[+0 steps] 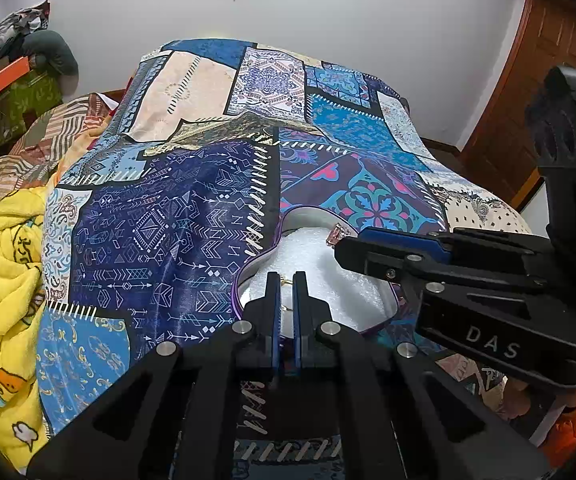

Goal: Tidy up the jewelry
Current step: 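Lower both rings into the heart tin foam and open both tools, then grasp a small gold hoop ring with the left tool while the right grasps the braided bracelet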

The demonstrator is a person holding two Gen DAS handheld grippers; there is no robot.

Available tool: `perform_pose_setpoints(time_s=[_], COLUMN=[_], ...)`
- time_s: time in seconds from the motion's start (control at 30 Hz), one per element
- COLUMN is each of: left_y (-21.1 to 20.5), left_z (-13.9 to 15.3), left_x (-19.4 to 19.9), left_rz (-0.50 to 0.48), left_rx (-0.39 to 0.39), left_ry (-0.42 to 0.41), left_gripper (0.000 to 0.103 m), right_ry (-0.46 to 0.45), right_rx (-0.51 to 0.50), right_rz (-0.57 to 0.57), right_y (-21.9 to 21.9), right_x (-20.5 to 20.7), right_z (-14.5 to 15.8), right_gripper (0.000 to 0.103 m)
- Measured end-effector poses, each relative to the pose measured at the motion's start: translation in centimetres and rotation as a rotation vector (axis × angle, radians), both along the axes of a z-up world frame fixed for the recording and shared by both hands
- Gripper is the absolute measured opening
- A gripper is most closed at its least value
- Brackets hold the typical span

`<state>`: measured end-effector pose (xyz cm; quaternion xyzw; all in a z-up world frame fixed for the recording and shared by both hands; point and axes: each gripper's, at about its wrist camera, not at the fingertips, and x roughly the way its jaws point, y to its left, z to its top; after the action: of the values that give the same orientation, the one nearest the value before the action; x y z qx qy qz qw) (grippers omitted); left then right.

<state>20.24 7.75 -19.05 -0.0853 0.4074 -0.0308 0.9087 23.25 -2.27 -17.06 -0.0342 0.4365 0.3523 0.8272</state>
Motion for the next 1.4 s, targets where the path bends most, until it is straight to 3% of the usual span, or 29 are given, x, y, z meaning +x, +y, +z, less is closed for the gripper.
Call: perform_pose_setpoints(time_s=[0.47,0.67,0.73,0.83,1.1,1.4], left_y=[0.5,-0.2,-0.8,-1.6,-4.3,-7.1], left_z=[2.2,3.8,4.4,5.2,6.4,5.6], left_x=[-1.3,-2.3,-2.7,-3.1,-3.9,-3.6], left_rz=[0.031,0.031,0.025,0.017,-0.007,-0.053], left_rx=[0.039,0.059,0.065,0.076,0.103,0.088], left_ry=[-0.030,-0.058,-0.070,-0.082,-0.104,-0.068], left_gripper=[0.007,0.016,0.018,0.026,0.048,0.049], right_ry=[-0.038,-0.082,-0.093,-0.114,-0.132,-0.106], right_rx=[0.006,0.001,-0.005,-0.003,-0.004,-0.050], right_rz=[-0.014,-0.057,-0.077,-0.115,-0.188,-0.248], right_y=[-1.3,-3.5,-4.3,-5.6,-9.7,-13.6], right_x=[-1.2,-2.1,-2.3,-2.6,-3.2,-3.0], right_z=[2.4,4.1,4.5,5.1,5.8,4.1], right_gripper=[0.018,0.020,0.024,0.048,0.049,0.049])
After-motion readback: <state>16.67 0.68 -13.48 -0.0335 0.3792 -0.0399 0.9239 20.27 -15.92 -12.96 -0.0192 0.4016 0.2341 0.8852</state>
